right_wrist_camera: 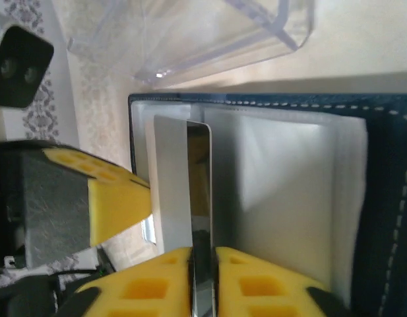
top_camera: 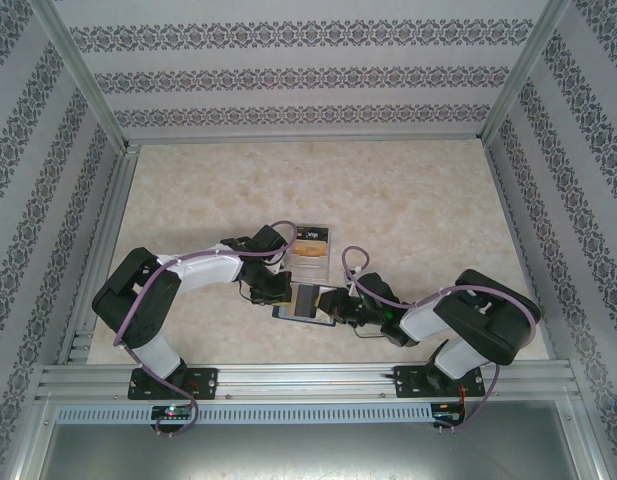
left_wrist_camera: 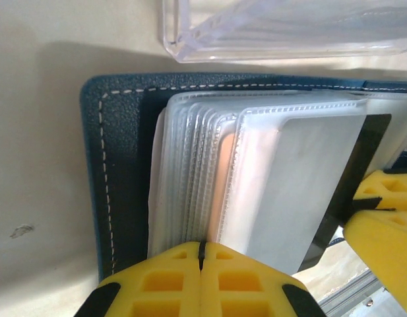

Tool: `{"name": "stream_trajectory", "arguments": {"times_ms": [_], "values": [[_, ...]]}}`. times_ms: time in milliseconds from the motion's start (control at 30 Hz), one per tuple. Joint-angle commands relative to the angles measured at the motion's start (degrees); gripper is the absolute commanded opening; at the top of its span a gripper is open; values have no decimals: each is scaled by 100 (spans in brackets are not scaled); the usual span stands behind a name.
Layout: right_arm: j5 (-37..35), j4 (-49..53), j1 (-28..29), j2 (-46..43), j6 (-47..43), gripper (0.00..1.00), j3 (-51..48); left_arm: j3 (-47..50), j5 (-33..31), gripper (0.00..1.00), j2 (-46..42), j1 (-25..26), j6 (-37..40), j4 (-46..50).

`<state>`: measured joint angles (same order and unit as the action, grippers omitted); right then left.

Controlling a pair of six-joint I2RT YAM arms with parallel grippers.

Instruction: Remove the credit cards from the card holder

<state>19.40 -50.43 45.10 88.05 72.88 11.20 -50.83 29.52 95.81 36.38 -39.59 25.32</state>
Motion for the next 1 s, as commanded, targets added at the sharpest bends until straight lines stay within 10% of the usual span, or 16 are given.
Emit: {"name": "stream_trajectory", "arguments": {"times_ms": [0, 367, 567, 967], "values": [[-134, 460, -45, 205, -153, 28, 31, 233, -665, 0, 377, 88, 84, 515], [-145, 582, -15, 415, -171, 29, 188, 235, -664, 0, 342, 88, 83, 524], [-232, 643, -10, 325, -173, 0, 108, 243, -670, 0, 342, 89, 79, 524], [-370, 1767, -137, -1145, -458, 0, -221, 183, -737, 0, 385, 86, 103, 595]]}}
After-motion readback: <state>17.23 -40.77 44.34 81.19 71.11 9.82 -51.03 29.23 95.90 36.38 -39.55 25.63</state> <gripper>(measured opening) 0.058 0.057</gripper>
